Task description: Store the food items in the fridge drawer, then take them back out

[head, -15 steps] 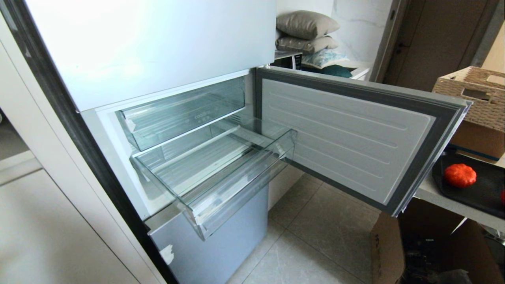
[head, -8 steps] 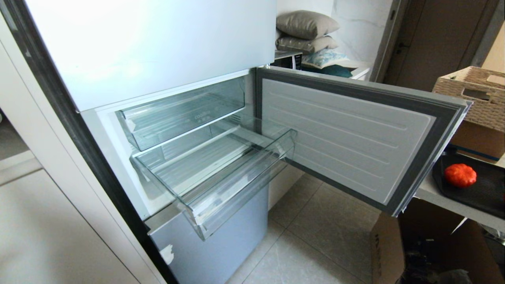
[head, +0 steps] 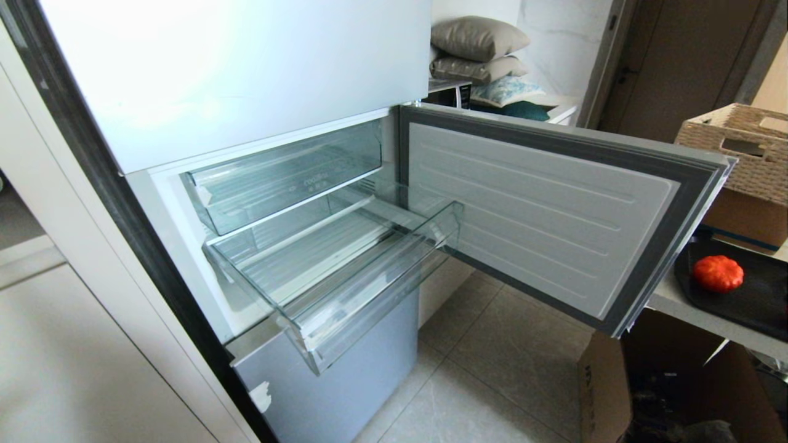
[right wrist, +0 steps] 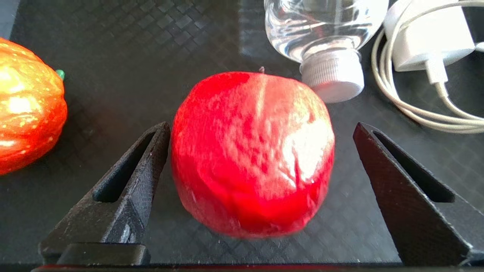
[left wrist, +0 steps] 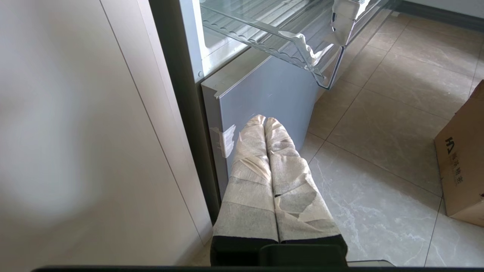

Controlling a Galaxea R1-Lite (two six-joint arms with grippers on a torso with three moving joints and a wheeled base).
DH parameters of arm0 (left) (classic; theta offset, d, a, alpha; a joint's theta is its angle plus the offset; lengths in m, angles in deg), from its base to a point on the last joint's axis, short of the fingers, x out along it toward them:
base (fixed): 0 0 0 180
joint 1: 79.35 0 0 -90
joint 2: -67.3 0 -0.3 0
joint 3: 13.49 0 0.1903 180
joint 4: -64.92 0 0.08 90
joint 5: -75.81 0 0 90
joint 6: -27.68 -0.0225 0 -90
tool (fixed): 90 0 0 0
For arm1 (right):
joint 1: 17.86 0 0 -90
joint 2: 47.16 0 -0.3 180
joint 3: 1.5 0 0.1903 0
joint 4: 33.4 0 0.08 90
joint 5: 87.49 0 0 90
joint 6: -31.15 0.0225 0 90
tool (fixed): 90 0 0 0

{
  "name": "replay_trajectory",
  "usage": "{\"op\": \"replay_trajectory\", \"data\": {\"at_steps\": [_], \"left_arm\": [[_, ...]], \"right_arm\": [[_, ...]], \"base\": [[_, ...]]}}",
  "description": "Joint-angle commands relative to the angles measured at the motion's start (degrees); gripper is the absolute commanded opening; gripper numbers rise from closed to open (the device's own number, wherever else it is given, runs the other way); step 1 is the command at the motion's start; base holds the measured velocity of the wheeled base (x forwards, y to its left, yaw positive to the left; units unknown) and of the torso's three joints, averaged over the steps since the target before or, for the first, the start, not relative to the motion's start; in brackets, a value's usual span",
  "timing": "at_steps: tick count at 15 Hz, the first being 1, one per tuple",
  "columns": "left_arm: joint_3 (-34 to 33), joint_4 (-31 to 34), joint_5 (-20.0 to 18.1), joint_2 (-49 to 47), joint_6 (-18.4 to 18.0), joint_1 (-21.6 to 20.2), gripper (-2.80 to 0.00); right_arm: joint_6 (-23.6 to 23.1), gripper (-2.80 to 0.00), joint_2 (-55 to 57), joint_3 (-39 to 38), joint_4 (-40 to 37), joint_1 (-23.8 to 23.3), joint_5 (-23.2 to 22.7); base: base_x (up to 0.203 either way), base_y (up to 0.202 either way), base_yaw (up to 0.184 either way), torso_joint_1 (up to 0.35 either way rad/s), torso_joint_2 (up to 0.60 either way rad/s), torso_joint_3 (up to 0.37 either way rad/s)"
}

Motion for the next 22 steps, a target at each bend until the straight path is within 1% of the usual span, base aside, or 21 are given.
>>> {"op": "replay_trajectory", "data": {"at_steps": [1,3,4,9,12,15,18,20,22], "left_arm": [[0.0,0.1,0.0,-0.1,0.0,0.0,-2.8],[0.0,0.0,0.0,-0.1,0.0,0.0,-2.8],[0.0,0.0,0.0,-0.1,0.0,0.0,-2.8],[0.0,0.0,0.0,-0.1,0.0,0.0,-2.8],[0.0,0.0,0.0,-0.1,0.0,0.0,-2.8],[0.0,0.0,0.0,-0.1,0.0,0.0,-2.8],[0.0,0.0,0.0,-0.1,0.0,0.0,-2.8],[0.0,0.0,0.0,-0.1,0.0,0.0,-2.8],[0.0,0.0,0.0,-0.1,0.0,0.0,-2.8]], "right_arm": [[0.0,0.0,0.7,0.1,0.1,0.0,-0.2],[0.0,0.0,0.7,0.1,0.1,0.0,-0.5],[0.0,-2.8,0.7,0.1,0.1,0.0,-0.8],[1.0,-2.8,-0.2,-0.5,-0.2,0.0,-1.2],[2.6,-2.8,-5.2,-3.0,-0.4,-0.2,-1.7],[3.7,-2.8,-16.4,-11.2,-0.4,-0.5,-2.2],[3.5,-2.8,-31.5,-23.0,-0.8,-0.5,-3.2],[3.4,-2.8,-41.5,-31.0,-1.1,0.3,-4.8],[3.3,-2.8,-49.8,-38.3,-2.0,2.2,-6.4]], "base": [[0.0,0.0,0.0,0.0,0.0,0.0],[0.0,0.0,0.0,0.0,0.0,0.0],[0.0,0.0,0.0,0.0,0.0,0.0],[0.0,0.0,0.0,0.0,0.0,0.0],[0.0,0.0,0.0,0.0,0.0,0.0],[0.0,0.0,0.0,0.0,0.0,0.0],[0.0,0.0,0.0,0.0,0.0,0.0],[0.0,0.0,0.0,0.0,0.0,0.0],[0.0,0.0,0.0,0.0,0.0,0.0]]}}
